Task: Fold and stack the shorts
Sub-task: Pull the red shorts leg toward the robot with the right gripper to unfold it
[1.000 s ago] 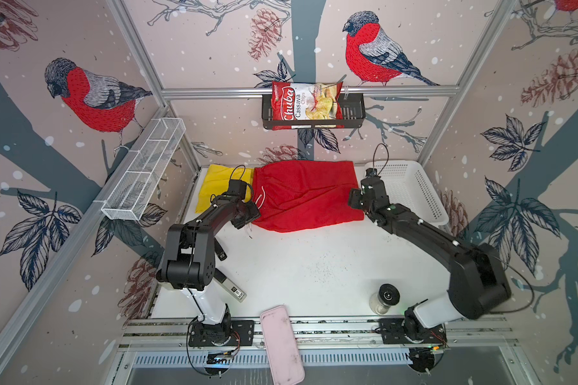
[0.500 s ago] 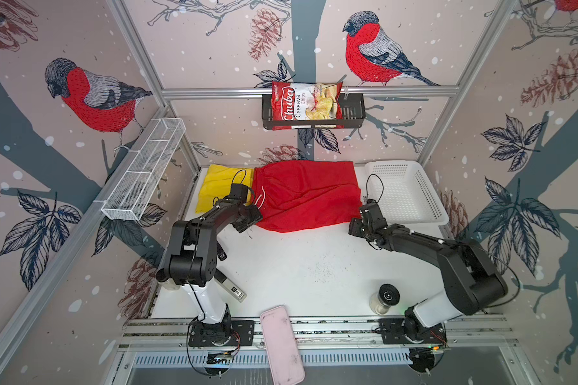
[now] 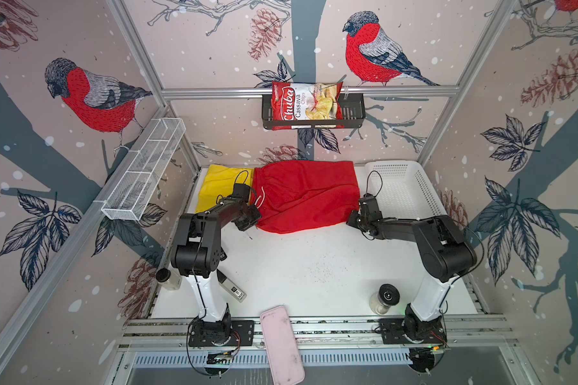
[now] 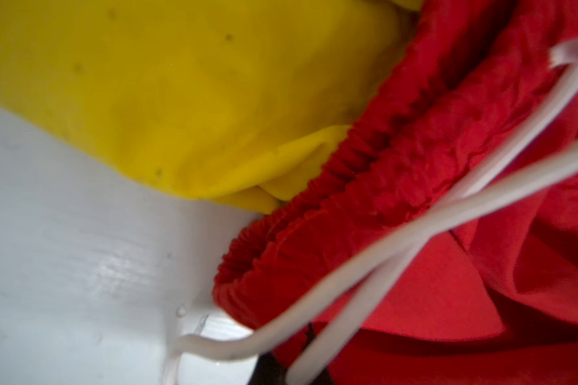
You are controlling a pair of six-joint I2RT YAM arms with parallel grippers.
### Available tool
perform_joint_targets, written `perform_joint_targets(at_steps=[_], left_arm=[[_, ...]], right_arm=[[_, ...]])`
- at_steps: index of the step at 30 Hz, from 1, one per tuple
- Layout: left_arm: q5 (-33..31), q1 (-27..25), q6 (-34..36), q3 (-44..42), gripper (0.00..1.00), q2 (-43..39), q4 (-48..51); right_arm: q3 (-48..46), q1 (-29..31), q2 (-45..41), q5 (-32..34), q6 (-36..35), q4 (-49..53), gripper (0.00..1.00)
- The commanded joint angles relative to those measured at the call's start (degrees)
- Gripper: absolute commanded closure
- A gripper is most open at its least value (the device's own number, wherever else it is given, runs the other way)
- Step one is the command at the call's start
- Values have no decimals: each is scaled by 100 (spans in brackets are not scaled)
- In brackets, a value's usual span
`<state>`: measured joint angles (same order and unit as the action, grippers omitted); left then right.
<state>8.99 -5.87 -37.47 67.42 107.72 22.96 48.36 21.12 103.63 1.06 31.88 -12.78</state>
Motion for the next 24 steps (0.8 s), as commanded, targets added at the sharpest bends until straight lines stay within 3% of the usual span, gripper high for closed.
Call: perform_joint_targets(at_steps=[1, 11, 24], left_arm=[[-2, -2, 67, -8, 100, -10, 41], [116, -2, 230, 310, 100, -296, 368], [593, 60, 301, 388, 100, -1624, 727]], right_arm=[[-231, 9, -383, 166, 83, 100, 100], [-534, 29, -2087, 1097, 25, 1190, 100], [181, 88, -4091, 1218, 83, 2944, 100]])
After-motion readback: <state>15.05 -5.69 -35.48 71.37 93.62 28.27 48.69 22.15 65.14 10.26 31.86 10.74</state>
